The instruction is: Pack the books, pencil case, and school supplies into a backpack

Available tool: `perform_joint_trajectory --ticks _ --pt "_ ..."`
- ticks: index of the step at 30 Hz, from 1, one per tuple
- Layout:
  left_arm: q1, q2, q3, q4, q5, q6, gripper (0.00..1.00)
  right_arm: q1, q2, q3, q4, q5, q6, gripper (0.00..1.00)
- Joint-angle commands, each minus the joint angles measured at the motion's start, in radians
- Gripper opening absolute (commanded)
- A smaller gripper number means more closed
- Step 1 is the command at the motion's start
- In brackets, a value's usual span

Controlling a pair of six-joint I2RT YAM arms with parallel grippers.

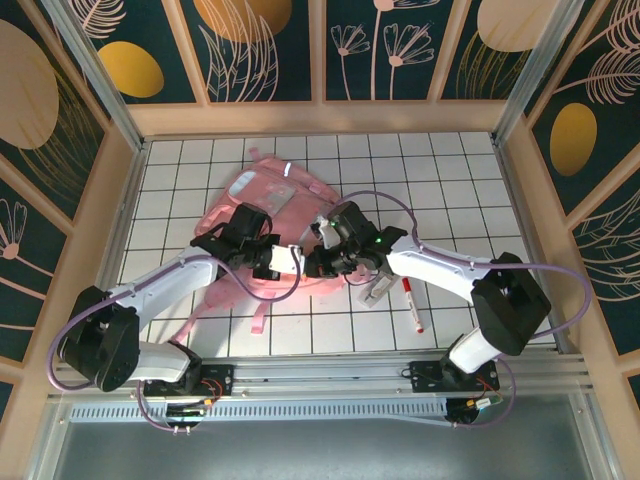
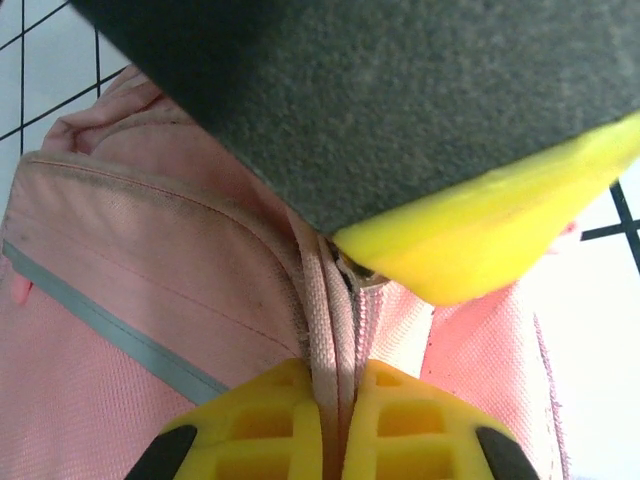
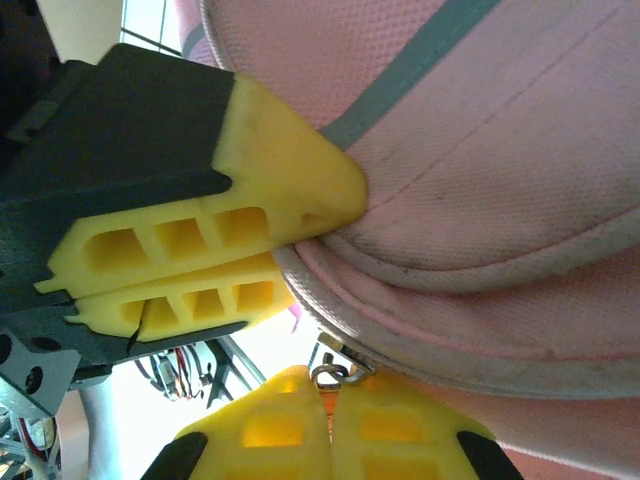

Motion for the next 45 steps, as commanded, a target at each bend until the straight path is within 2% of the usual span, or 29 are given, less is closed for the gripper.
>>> perform_joint_trajectory --ticks 1,6,9,12,14,17,20,21,23,24,25,26,27,29,32,35,39,45 --pt "0.003 -0.034 -0.043 -0.039 -0.084 0.077 0.0 -0.068 -0.02 0.022 -0.126 0.049 -0.048 0.0" --pt "0.005 -0.107 -0.122 0.003 -0.067 0.102 0.0 -0.261 -0.01 -0.043 -0.245 0.033 -0.137 0.0" --pt "0.005 -0.124 -0.147 -0.007 -0.082 0.111 0.0 -0.367 0.008 -0.056 -0.247 -0.005 -0.188 0.0" --pt "0.008 -0.169 -0.206 0.032 -0.143 0.12 0.0 -0.454 0.053 -0.044 -0.244 -0.024 -0.218 0.0" --pt "0.033 -0.214 -0.253 0.106 -0.151 0.118 0.0 -0.471 0.071 -0.03 -0.24 -0.049 -0.238 0.0" --pt "0.103 -0.244 -0.256 0.115 -0.112 0.143 0.0 -0.448 0.048 -0.031 -0.231 -0.12 -0.248 0.0" --pt "0.108 -0.225 -0.188 0.036 -0.111 0.168 0.0 -0.396 -0.02 -0.038 -0.249 -0.101 -0.247 0.0" --pt "0.108 -0.215 -0.169 0.012 -0.103 0.168 0.0 -0.37 -0.045 -0.034 -0.253 -0.068 -0.25 0.06" --pt "0.108 -0.204 -0.153 -0.009 -0.08 0.148 0.0 -0.309 -0.093 -0.015 -0.251 0.002 -0.282 0.3" --pt "0.108 -0.203 -0.148 -0.01 -0.06 0.119 0.15 -0.279 -0.11 0.004 -0.252 0.05 -0.318 0.35" --pt "0.107 -0.207 -0.144 -0.012 -0.037 0.091 0.37 -0.254 -0.118 0.018 -0.252 0.086 -0.353 0.36" --pt "0.108 -0.217 -0.133 -0.029 -0.001 0.058 0.52 -0.239 -0.124 0.033 -0.25 0.114 -0.395 0.37" --pt "0.106 -0.233 -0.119 -0.052 0.039 0.023 0.6 -0.238 -0.128 0.039 -0.242 0.131 -0.438 0.39" --pt "0.101 -0.265 -0.093 -0.092 0.13 -0.033 0.68 -0.24 -0.137 0.035 -0.215 0.155 -0.578 0.42" --pt "0.044 -0.291 -0.113 -0.042 0.208 -0.138 0.7 -0.252 -0.127 0.029 -0.155 0.163 -0.785 0.45" --pt "-0.002 -0.274 -0.138 0.085 0.22 -0.291 0.69 -0.265 -0.032 0.104 -0.191 0.128 -0.873 0.48" --pt "-0.007 -0.227 -0.109 0.155 0.179 -0.427 0.64 -0.254 0.095 0.219 -0.294 0.072 -0.914 0.52" --pt "-0.008 -0.208 -0.122 0.148 0.134 -0.482 0.65 -0.208 0.183 0.286 -0.332 0.063 -0.888 0.51"
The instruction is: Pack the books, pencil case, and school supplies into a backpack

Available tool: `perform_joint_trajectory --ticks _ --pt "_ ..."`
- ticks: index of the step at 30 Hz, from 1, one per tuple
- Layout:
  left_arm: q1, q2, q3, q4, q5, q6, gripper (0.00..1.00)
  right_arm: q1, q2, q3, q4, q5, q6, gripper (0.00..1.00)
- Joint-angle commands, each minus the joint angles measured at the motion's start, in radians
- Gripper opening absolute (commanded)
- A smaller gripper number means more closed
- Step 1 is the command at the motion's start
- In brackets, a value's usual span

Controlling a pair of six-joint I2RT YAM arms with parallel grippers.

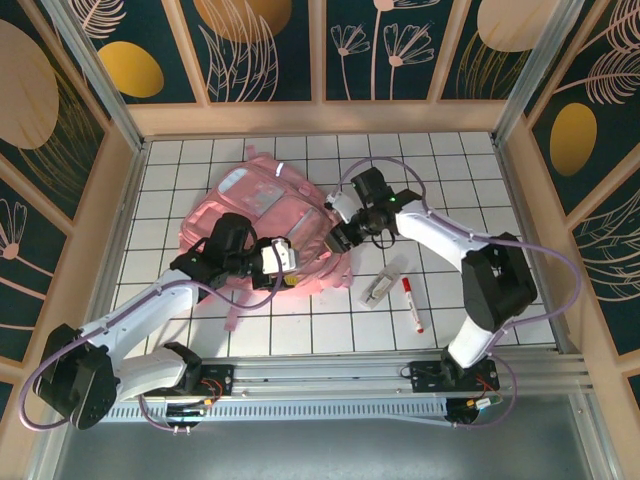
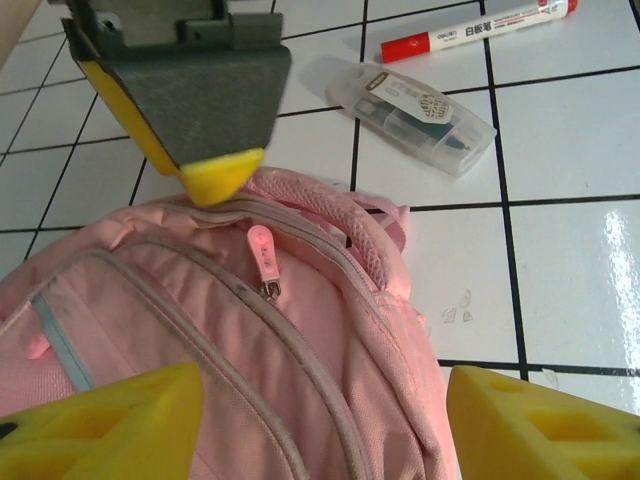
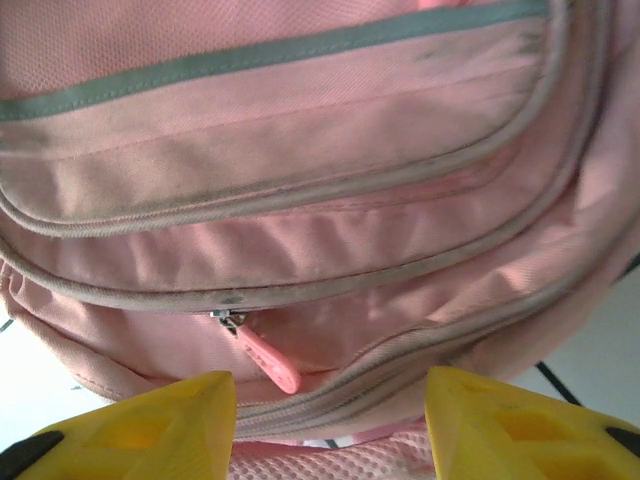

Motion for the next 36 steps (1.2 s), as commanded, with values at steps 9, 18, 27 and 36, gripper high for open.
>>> perform_joint_trajectory --ticks 9,18,27,36 --pt "-0.004 -0.05 -0.072 0.091 -0.016 -0.144 0.64 0.108 0.138 0.105 -0.155 0.105 -0.076 0.47" --pt "-0.004 -0.075 -0.106 0.093 -0.028 -0.151 0.64 0.123 0.159 0.096 -0.213 0.127 -0.1 0.44" --pt "-0.004 -0.061 -0.119 0.181 -0.186 -0.357 0.73 0.123 0.123 0.102 -0.178 0.076 -0.117 0.0" --pt "-0.001 -0.211 -0.199 0.132 -0.433 -1.363 0.88 0.11 -0.062 0.005 -0.038 -0.148 -0.003 0.0"
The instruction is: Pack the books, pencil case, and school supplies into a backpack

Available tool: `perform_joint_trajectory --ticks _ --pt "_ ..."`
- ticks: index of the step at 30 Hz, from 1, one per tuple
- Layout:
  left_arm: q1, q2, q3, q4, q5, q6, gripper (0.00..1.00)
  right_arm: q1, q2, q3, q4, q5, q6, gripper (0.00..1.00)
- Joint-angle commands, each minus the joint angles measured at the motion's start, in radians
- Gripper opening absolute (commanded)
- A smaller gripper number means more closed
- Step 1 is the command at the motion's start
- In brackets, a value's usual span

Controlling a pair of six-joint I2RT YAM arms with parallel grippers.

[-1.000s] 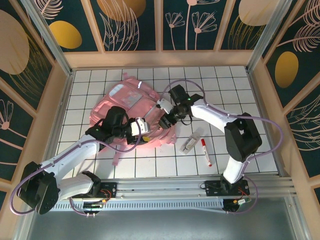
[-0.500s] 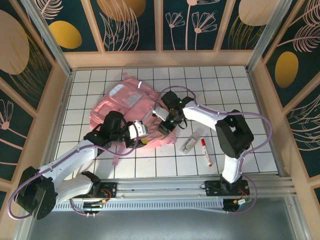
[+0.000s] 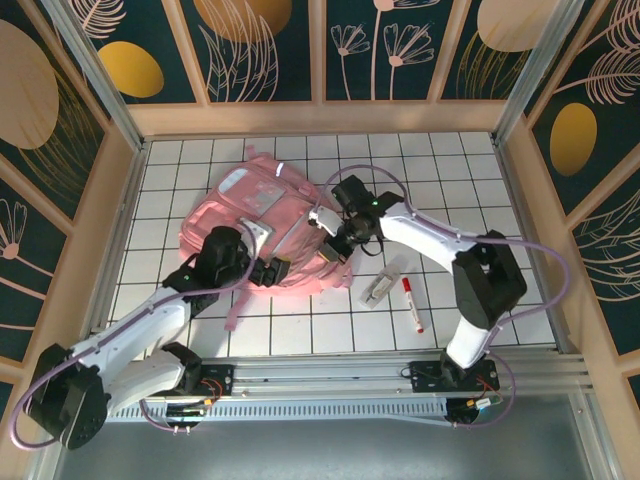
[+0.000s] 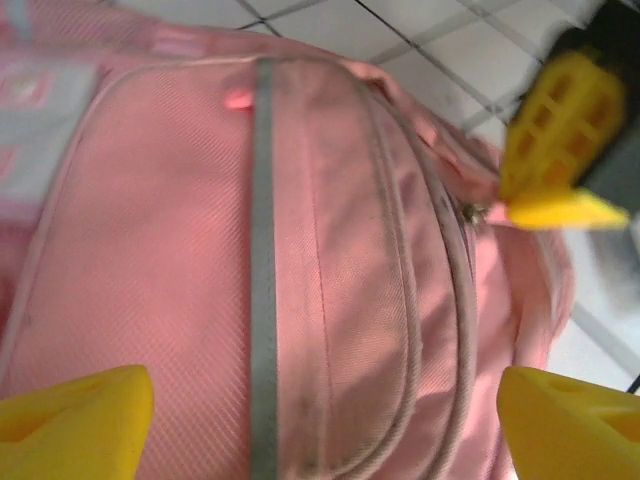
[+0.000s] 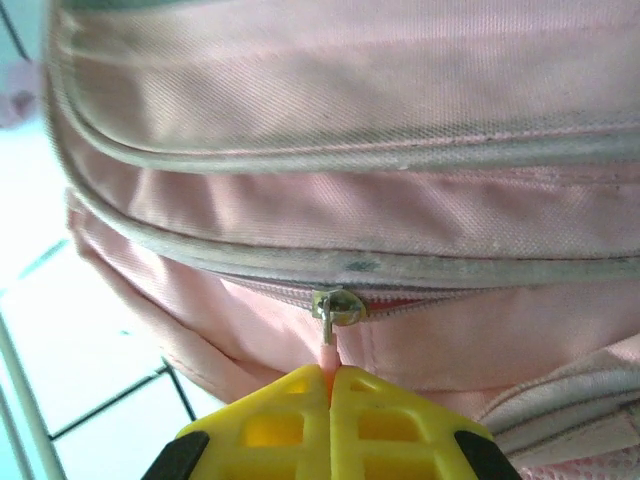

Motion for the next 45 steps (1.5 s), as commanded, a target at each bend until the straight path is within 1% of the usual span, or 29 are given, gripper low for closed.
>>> perform_joint_trajectory --ticks 1,2,4,7,9,10,12,14,16,17,19,20,22,23,24,27,29,33,35,38,41,43,45 --pt "-0.001 -0.086 -0.073 -0.002 0.013 -0.602 0.92 0.014 -0.085 -0.047 0.077 -0.16 0.061 0.0" --pt "0.0 -0.098 -0.092 -0.025 0.028 -0.745 0.98 0.019 -0.101 -0.058 0.089 -0.177 0.074 0.0" --pt "0.0 -0.104 -0.11 -0.105 0.041 -0.984 0.99 0.034 -0.12 -0.065 0.101 -0.192 0.089 0.0" --pt "0.0 -0.117 -0.131 -0.14 0.113 -1.201 0.99 0.062 -0.141 -0.058 0.097 -0.19 0.106 0.0" --pt "0.001 -0.126 -0.126 -0.179 0.115 -1.282 0.99 0.086 -0.152 -0.056 0.106 -0.188 0.121 0.0" --pt "-0.001 -0.122 -0.114 -0.195 0.107 -1.299 0.99 0.102 -0.156 -0.055 0.113 -0.188 0.131 0.0" --pt "-0.001 -0.089 -0.085 -0.215 0.103 -1.287 0.99 0.125 -0.164 -0.061 0.135 -0.185 0.155 0.0" --pt "-0.001 -0.034 -0.023 -0.326 0.076 -1.252 0.99 0.141 -0.174 -0.073 0.154 -0.159 0.171 0.0" --pt "-0.001 0.001 0.032 -0.451 0.029 -1.226 0.99 0.146 -0.183 -0.086 0.155 -0.092 0.183 0.0" --pt "-0.001 0.012 0.058 -0.514 -0.005 -1.222 0.99 0.146 -0.187 -0.095 0.151 -0.028 0.187 0.0" --pt "-0.001 0.031 0.081 -0.572 -0.044 -1.218 0.99 0.144 -0.188 -0.113 0.12 0.093 0.137 0.16" --pt "0.0 0.047 0.086 -0.583 -0.048 -1.219 0.99 0.144 -0.184 -0.123 0.107 0.147 0.092 0.21" --pt "0.0 0.09 0.089 -0.578 -0.037 -1.228 0.99 0.137 -0.149 -0.116 0.069 0.215 0.044 0.29" --pt "0.0 0.117 0.096 -0.573 -0.039 -1.24 0.98 0.13 -0.121 -0.106 0.052 0.222 0.035 0.33" --pt "-0.001 0.142 0.106 -0.573 -0.05 -1.243 0.96 0.125 -0.099 -0.097 0.039 0.222 0.035 0.35" --pt "0.002 0.226 0.162 -0.616 -0.099 -1.28 0.86 0.117 -0.027 -0.077 0.003 0.208 0.049 0.38" --pt "0.002 0.276 0.186 -0.629 -0.106 -1.307 0.84 0.116 0.011 -0.064 -0.031 0.187 0.048 0.4" --pt "0.006 0.316 0.165 -0.566 -0.09 -1.348 0.79 0.116 0.044 -0.057 -0.055 0.187 0.049 0.44" --pt "0.009 0.331 0.156 -0.553 -0.099 -1.36 0.76 0.115 0.052 -0.054 -0.041 0.186 0.056 0.44" --pt "0.011 0.353 0.154 -0.566 -0.124 -1.362 0.75 0.118 0.087 -0.034 -0.042 0.142 0.065 0.42" --pt "0.013 0.37 0.142 -0.566 -0.127 -1.362 0.72 0.126 0.122 -0.007 -0.067 0.069 0.064 0.39" --pt "0.015 0.378 0.136 -0.564 -0.128 -1.366 0.7 0.13 0.137 0.004 -0.091 0.024 0.054 0.32" --pt "0.019 0.381 0.132 -0.566 -0.135 -1.377 0.68 0.129 0.147 0.008 -0.106 0.032 0.052 0.3"
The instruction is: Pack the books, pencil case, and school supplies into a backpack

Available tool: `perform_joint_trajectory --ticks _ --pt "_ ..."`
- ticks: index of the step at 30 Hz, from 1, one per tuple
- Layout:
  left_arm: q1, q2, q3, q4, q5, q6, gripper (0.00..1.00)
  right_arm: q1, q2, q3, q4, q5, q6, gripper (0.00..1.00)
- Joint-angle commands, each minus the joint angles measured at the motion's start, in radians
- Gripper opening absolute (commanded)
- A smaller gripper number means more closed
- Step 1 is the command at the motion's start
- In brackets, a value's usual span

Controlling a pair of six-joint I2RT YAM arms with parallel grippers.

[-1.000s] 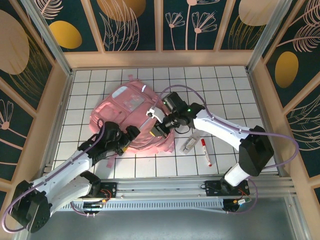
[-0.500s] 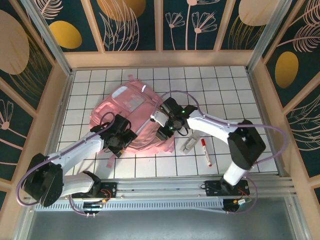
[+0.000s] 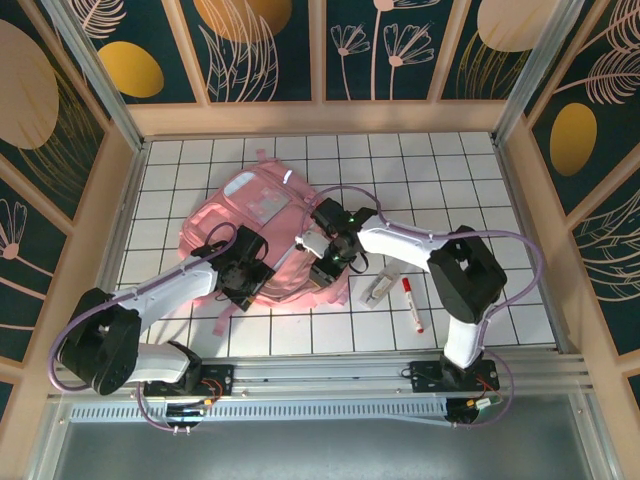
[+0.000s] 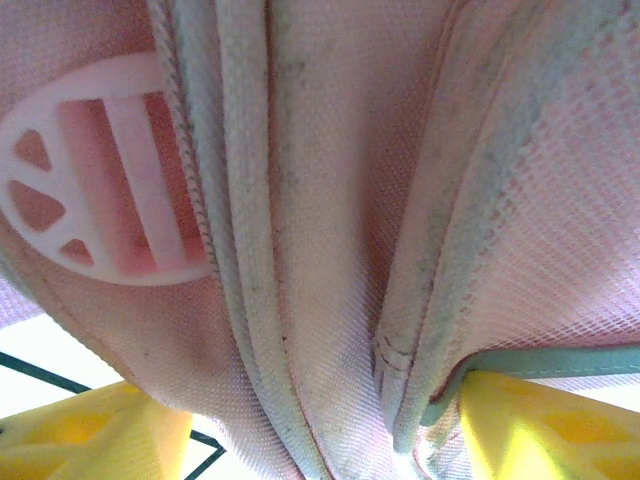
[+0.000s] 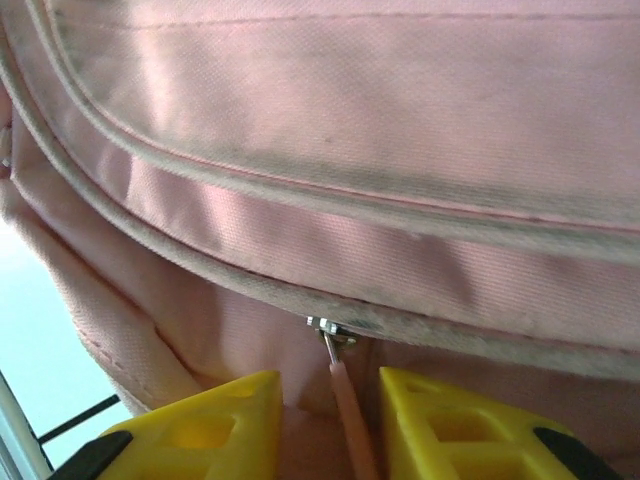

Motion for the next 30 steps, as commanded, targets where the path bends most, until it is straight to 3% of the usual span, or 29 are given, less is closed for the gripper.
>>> perform_joint_trajectory --ticks 1,4,5,6,7,9,11,20,25,30 --pt "0.019 0.032 -0.04 -0.062 -0.086 -0.053 0.68 0.009 0.023 0.02 -0.086 -0.047 -0.006 0.3" --pt "0.023 0.038 -0.039 -0.061 -0.091 -0.051 0.65 0.01 0.022 0.01 -0.089 -0.036 -0.006 0.29" --pt "0.025 0.039 -0.038 -0.062 -0.094 -0.051 0.62 0.008 0.02 0.008 -0.083 -0.039 -0.004 0.24" --pt "0.027 0.041 -0.037 -0.062 -0.099 -0.049 0.57 0.009 0.017 0.008 -0.077 -0.043 -0.002 0.14" --pt "0.031 0.042 -0.037 -0.062 -0.105 -0.046 0.5 0.009 0.01 0.008 -0.069 -0.038 0.007 0.03" --pt "0.039 0.041 -0.038 -0.054 -0.124 -0.021 0.31 0.007 -0.011 0.006 -0.054 -0.017 0.018 0.0" --pt "0.055 0.04 -0.034 -0.044 -0.157 0.031 0.0 0.003 -0.056 -0.002 -0.025 0.019 0.048 0.0" --pt "0.234 -0.002 0.025 -0.069 -0.277 0.372 0.0 0.012 -0.301 -0.116 0.16 0.269 0.266 0.0" --pt "0.317 0.026 0.103 -0.065 -0.396 0.686 0.0 0.012 -0.361 -0.217 0.217 0.49 0.313 0.0" --pt "0.42 0.155 0.143 -0.076 -0.322 0.877 0.0 0.023 -0.415 -0.302 0.299 0.483 0.388 0.0"
